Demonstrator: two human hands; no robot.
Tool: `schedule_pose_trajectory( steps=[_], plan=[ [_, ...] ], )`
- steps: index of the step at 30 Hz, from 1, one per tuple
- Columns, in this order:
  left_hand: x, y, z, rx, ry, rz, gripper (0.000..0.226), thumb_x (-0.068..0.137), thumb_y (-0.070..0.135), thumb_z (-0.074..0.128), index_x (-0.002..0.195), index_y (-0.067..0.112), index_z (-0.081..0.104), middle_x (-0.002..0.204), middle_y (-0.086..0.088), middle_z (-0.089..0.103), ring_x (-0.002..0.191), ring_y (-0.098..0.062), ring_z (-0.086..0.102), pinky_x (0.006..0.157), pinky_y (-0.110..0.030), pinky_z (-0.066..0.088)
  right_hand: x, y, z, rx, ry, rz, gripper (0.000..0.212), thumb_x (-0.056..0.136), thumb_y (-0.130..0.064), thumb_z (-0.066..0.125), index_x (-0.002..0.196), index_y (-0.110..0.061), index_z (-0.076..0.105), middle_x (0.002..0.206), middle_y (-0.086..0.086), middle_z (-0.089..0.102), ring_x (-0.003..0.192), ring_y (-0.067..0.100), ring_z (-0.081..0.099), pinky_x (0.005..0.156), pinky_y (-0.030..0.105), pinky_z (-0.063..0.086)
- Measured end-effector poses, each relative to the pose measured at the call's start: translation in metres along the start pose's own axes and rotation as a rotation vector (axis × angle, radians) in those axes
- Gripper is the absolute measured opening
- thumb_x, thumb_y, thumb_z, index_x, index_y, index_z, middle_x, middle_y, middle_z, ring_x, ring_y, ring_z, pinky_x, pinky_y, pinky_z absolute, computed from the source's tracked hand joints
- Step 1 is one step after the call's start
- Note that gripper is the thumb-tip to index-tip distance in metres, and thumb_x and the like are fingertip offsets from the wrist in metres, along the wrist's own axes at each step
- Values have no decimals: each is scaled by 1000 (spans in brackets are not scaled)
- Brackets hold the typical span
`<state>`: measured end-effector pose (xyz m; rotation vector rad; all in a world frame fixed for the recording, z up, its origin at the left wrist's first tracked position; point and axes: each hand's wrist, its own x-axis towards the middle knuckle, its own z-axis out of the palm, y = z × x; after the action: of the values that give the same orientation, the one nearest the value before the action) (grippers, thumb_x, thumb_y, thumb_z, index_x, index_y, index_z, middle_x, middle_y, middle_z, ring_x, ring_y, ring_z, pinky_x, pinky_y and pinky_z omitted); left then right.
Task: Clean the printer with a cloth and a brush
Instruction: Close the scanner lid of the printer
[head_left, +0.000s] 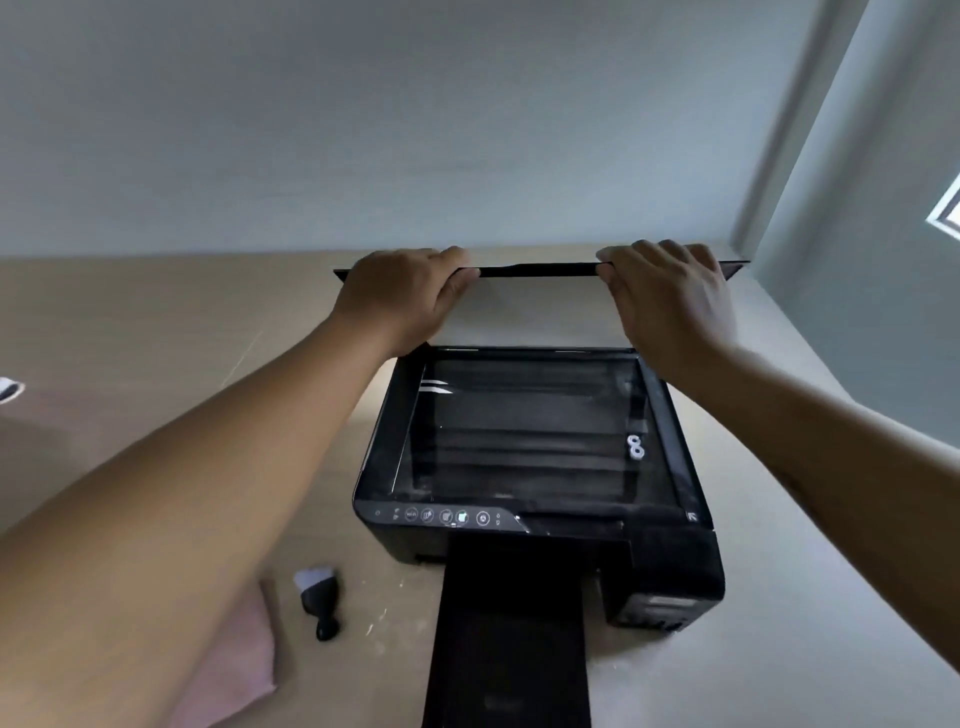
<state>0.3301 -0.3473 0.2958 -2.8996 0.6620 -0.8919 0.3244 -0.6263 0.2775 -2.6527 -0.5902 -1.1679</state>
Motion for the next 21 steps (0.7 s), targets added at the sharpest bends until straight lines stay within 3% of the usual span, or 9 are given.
schedule_pose_trajectory(
  steps=[3, 6, 9, 12, 14, 17, 19, 21],
  plan=[
    [-33, 12, -1, -24, -11, 12, 53, 96, 56, 17, 101, 22, 56, 82, -2, 65, 75, -33, 62, 58, -31, 37, -36, -13, -9, 12, 16, -13, 26, 99, -29, 47, 112, -15, 66, 98, 4, 71, 91, 31, 64, 83, 39, 42],
    [-66, 26, 2, -87, -34, -8, 46, 98, 53, 25, 103, 24, 61, 83, 1, 66, 77, -30, 63, 60, -32, 42, -69, -28, -16, 44, -36, 2, 26, 97, -26, 49, 115, -14, 65, 104, 4, 71, 96, 30, 64, 85, 39, 41],
    [-104, 42, 9, -227, -38, -34, 44, 96, 48, 35, 112, 22, 67, 103, 0, 72, 95, -27, 67, 76, -35, 51, -103, -39, -22, 76, -131, 6, 25, 96, -25, 53, 114, -13, 66, 108, 5, 70, 99, 29, 64, 85, 39, 43],
    [-139, 55, 21, -294, -147, -94, 55, 93, 52, 34, 125, 19, 64, 127, -6, 64, 118, -26, 60, 97, -37, 46, -142, -44, -18, 90, -256, 28, 34, 95, -33, 48, 119, -14, 64, 121, 5, 67, 110, 27, 62, 92, 41, 46],
    [-158, 63, 32, -269, -343, -139, 67, 90, 60, 23, 139, 22, 49, 145, -5, 48, 133, -25, 45, 109, -39, 35, -166, -47, -10, 109, -456, 83, 51, 94, -48, 37, 129, -19, 59, 137, 5, 56, 128, 24, 51, 106, 41, 39],
    [-182, 73, 55, -250, -598, -221, 70, 94, 63, 20, 153, 25, 17, 161, 0, 13, 148, -18, 12, 119, -39, 12, -192, -51, 5, 145, -766, 173, 81, 83, -73, 3, 148, -31, 30, 159, -1, 20, 148, 18, 12, 120, 38, 12],
    [-188, 81, 65, -216, -620, -265, 68, 97, 58, 21, 154, 23, 8, 162, 1, 1, 149, -16, 0, 120, -39, 3, -198, -55, 14, 120, -761, 228, 84, 81, -75, -8, 150, -35, 20, 161, -4, 12, 149, 17, 2, 121, 39, 3],
    [-182, 86, 68, -201, -602, -299, 68, 97, 58, 20, 154, 23, 6, 162, 1, -2, 149, -17, -3, 120, -40, 0, -191, -60, 21, 96, -740, 290, 75, 87, -71, 1, 150, -34, 17, 161, -4, 9, 149, 18, -1, 120, 42, 1]
  ],
)
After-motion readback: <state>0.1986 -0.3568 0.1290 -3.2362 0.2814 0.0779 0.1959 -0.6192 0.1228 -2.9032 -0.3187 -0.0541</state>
